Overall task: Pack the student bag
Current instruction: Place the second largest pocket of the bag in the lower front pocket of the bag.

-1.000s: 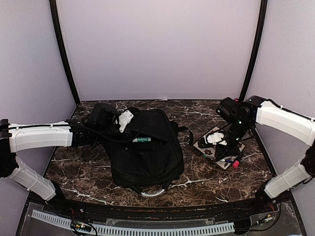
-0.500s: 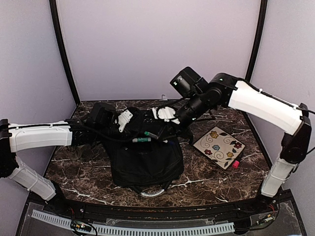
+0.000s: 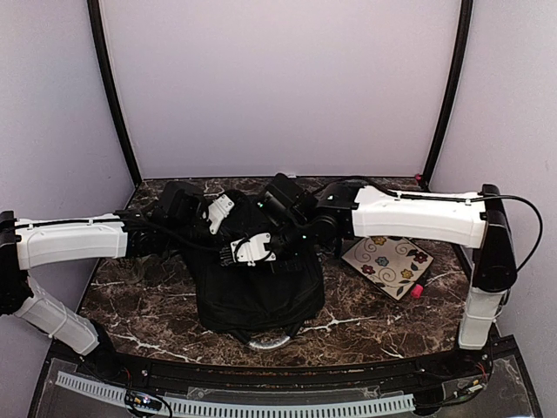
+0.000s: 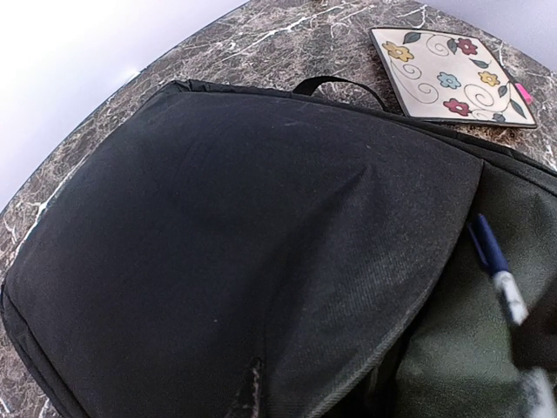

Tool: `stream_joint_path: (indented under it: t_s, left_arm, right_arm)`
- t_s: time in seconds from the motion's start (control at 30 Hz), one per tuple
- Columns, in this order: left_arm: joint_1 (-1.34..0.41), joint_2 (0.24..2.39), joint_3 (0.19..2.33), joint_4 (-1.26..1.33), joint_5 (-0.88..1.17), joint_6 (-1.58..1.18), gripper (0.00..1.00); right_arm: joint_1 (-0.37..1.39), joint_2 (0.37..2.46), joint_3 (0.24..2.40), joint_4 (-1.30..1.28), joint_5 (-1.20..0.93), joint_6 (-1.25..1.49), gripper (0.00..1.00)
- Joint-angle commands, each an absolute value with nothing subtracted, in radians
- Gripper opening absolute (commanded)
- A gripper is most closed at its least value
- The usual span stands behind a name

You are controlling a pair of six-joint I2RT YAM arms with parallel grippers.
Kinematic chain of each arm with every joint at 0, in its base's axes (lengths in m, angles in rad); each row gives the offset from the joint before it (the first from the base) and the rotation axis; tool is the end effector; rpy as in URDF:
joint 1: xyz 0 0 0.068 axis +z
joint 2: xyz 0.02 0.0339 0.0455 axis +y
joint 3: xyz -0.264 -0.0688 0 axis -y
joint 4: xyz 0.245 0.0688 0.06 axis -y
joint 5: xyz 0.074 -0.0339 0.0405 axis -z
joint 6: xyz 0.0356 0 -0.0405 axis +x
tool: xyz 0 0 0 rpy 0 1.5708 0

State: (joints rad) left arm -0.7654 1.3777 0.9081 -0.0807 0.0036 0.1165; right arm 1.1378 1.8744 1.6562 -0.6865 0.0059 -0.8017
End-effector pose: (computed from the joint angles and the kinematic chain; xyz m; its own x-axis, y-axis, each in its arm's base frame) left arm 0.2223 -0.2138 0.2579 -0.2938 0.4434 -0.8468 0.7342 0.6720 0.0972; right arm 0.1759 0.3801 0.2848 0.4217 -0.8002 -0.4264 -0.8673 -0.2187 -0.4472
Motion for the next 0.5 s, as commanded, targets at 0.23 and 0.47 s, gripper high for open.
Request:
stream_joint_path:
  t_s: [0.23, 0.47]
  left_arm:
    - [-0.759, 1.29, 0.942, -0.03, 0.058, 0.104, 0.0]
    - [-0.758, 1.293, 0.943, -0.032, 0.076, 0.101, 0.0]
  right_arm:
    - [1.141, 1.997, 1.638, -0.504, 0.257, -0.787, 0.05]
    - [1.141, 2.105, 1.629, -0.325, 0.469, -0.794, 0.06]
